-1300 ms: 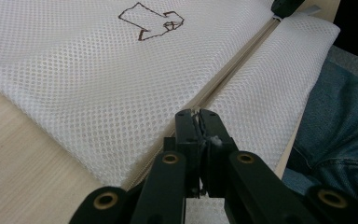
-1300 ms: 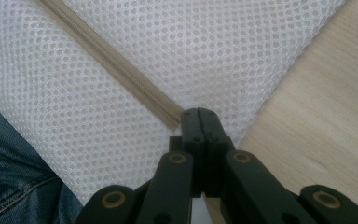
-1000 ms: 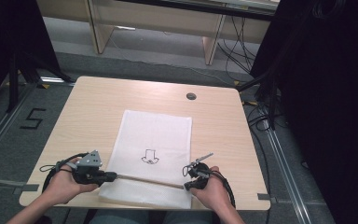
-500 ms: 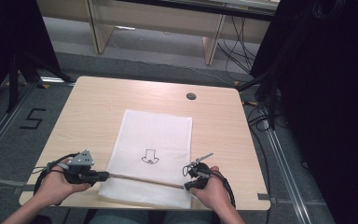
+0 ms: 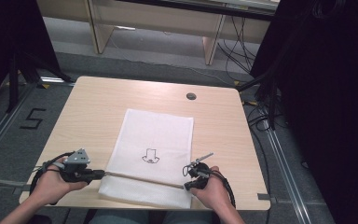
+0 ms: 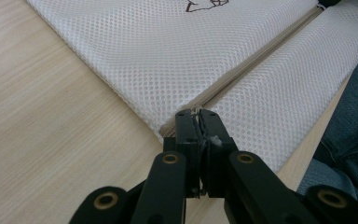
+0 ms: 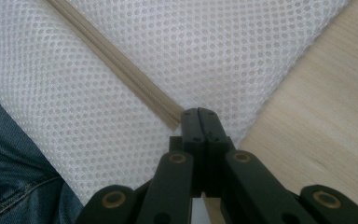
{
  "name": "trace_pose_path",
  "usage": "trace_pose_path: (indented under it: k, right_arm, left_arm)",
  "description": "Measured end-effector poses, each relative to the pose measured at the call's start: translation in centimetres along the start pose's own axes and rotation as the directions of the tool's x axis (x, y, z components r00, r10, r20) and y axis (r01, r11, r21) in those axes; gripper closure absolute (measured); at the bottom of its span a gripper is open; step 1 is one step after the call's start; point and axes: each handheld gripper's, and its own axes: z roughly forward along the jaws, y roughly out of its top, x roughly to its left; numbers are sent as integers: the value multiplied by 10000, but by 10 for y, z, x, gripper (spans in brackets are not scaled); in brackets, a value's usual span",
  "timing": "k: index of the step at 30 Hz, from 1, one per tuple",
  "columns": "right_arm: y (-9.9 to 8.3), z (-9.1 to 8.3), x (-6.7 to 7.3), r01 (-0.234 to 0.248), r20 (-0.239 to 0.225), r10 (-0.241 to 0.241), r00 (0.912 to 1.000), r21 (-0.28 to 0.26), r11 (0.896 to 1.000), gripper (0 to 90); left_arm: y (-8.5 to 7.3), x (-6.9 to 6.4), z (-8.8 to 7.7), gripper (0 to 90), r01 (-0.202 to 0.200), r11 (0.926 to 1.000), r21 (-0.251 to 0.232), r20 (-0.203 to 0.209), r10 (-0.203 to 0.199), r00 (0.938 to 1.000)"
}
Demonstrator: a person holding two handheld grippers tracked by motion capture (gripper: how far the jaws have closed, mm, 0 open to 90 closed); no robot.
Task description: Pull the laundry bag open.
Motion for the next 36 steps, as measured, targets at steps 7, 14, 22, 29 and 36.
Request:
trace_pose_path:
  k: [7,14,22,29,36]
  right_arm:
    - [0,0,0,-3,-9,3,10000,-18,10000,900]
    - [0,0,0,2,-14,-2,10000,-13,10000,900]
    - [0,0,0,3,-15,-3,10000,-38,10000,900]
    - [0,0,2,-114,162,115,9998,-18,9999,900]
    - [0,0,0,-20,179,24,9998,-255,9997,900]
  left_arm:
    - [-1,1,-1,873,108,9999,110,-243,-105,9996]
    - [-3,2,-2,873,50,9997,218,-498,-39,9987]
    - [-3,2,-1,872,91,9994,346,-549,-72,9985]
    - [-6,3,3,871,260,9984,506,-423,-239,9988]
    - [-7,3,2,871,120,9972,735,-806,-60,9967]
